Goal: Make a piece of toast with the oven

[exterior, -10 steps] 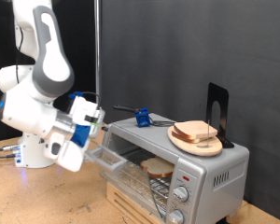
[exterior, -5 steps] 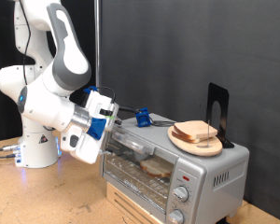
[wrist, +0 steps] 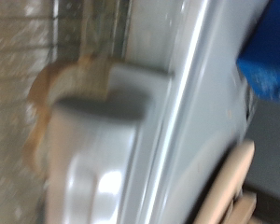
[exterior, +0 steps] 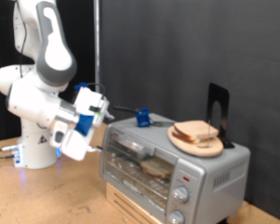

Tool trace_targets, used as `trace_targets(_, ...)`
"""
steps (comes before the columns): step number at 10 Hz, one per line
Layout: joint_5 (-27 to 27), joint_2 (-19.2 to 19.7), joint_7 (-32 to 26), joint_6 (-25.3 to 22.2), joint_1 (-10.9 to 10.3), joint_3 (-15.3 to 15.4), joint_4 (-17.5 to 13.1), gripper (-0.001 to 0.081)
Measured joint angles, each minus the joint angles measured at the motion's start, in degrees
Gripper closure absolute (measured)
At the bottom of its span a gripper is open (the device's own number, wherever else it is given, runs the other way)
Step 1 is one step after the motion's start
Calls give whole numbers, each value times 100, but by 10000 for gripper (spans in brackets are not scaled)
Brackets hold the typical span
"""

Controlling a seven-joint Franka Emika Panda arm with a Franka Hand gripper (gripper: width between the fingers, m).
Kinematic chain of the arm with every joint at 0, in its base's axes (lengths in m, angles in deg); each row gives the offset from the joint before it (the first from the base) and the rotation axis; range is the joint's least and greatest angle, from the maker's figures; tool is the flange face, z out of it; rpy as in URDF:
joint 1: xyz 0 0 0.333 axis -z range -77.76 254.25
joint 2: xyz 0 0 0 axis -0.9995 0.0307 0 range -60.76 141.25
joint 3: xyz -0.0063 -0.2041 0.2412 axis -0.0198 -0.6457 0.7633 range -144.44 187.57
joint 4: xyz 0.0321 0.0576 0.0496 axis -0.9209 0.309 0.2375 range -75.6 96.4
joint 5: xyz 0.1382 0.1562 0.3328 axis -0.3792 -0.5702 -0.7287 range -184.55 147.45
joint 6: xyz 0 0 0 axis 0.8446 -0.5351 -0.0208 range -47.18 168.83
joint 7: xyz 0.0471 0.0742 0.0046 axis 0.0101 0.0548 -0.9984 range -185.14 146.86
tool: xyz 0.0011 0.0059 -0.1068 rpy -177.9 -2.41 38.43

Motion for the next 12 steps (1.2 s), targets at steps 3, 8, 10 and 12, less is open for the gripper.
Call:
trace_targets(3, 23, -341, 246, 227, 163, -67, 30, -2)
trace_targets(8, 228, -613, 173, -83, 170, -100, -65, -2)
trace_targets(10, 734, -907, 280, -83, 191, -100, -137, -2)
trace_targets(12, 987, -1129, 489, -119, 205, -105, -171, -2)
